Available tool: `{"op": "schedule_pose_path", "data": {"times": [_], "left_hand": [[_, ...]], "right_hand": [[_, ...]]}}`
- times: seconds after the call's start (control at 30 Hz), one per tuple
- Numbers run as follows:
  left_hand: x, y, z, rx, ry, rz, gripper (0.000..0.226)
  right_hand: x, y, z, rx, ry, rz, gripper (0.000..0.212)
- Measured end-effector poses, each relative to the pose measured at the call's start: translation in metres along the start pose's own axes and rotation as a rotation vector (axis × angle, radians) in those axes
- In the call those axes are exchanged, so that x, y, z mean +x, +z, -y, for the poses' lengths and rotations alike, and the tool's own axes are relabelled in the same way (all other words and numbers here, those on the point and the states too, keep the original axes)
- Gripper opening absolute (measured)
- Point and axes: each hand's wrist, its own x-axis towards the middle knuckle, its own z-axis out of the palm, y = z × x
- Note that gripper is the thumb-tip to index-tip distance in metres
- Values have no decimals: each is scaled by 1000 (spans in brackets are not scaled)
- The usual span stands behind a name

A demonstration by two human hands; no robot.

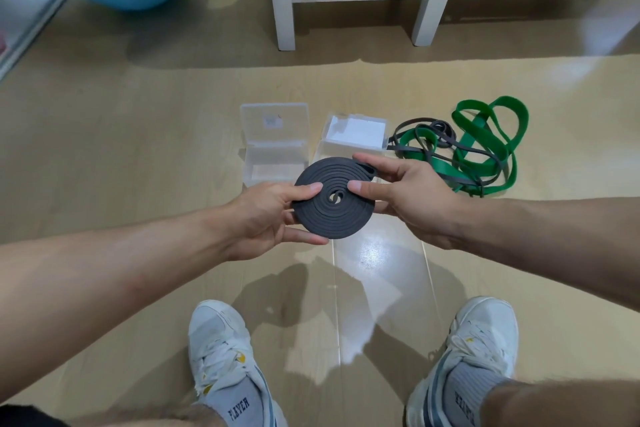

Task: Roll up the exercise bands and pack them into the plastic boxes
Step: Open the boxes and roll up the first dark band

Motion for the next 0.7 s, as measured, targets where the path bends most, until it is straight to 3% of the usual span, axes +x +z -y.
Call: {"op": "schedule_pose_path", "data": {"times": [0.27,0.4,0.6,0.7], "left_hand": [[12,-2,-19,-117,41,-108,25],[15,-8,-28,-144,72,-165,22],[27,-31,-36,-132,52,-168,30],[52,-56,-54,109,48,-212,37]], "right_hand": [[25,21,15,155,9,-94,46],[35,28,26,200,97,-24,48],[65,44,54,-191,130,46,49],[103,51,73,-353,73,41,45]]}}
